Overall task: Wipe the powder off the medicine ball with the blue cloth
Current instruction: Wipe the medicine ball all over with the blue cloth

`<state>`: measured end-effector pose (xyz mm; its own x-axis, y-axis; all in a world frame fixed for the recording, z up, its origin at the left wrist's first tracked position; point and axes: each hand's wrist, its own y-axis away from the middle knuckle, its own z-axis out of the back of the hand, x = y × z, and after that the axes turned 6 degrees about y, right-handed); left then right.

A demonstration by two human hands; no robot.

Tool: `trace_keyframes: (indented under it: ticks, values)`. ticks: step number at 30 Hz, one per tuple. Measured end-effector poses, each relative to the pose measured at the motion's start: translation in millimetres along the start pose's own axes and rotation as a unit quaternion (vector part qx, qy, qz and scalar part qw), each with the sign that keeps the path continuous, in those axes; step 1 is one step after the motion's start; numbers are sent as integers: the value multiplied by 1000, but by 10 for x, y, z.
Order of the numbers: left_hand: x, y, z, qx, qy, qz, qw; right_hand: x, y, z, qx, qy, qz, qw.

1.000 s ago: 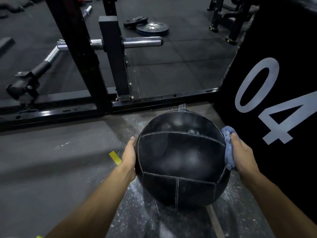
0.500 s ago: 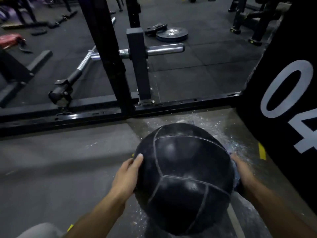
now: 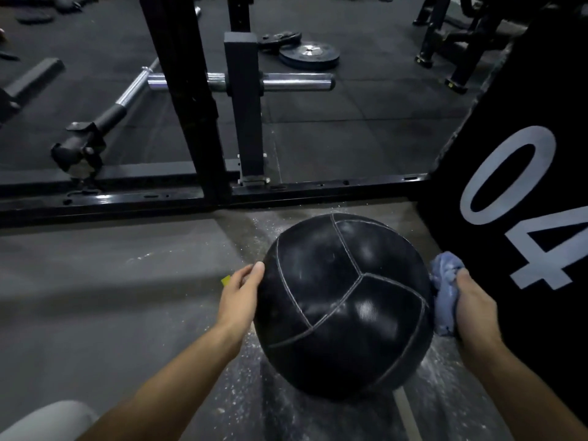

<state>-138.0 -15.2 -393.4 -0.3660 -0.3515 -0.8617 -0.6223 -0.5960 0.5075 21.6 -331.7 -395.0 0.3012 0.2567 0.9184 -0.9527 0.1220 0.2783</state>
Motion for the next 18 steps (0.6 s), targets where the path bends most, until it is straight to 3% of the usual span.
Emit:
trace_keyframes:
  ticks: [3,7,10,13,18]
  values:
    - [128,1,-58,22,47,156,986,-33,44,-71,12,36,22,999]
    - [87,139,-192,28,67,178,981,-23,41,-103,8,8,12,1000]
    - [-10,223,-193,38,33,113,992,-187,-93,-11,2,-42,-39,998]
    - [-19,215,-94,51,-51,-2,997,-364,-113,-108,-7,-95,-143,985]
    - [45,221,-88,44,-189,-108,975,-586,-285,-82,1,-113,-171,979]
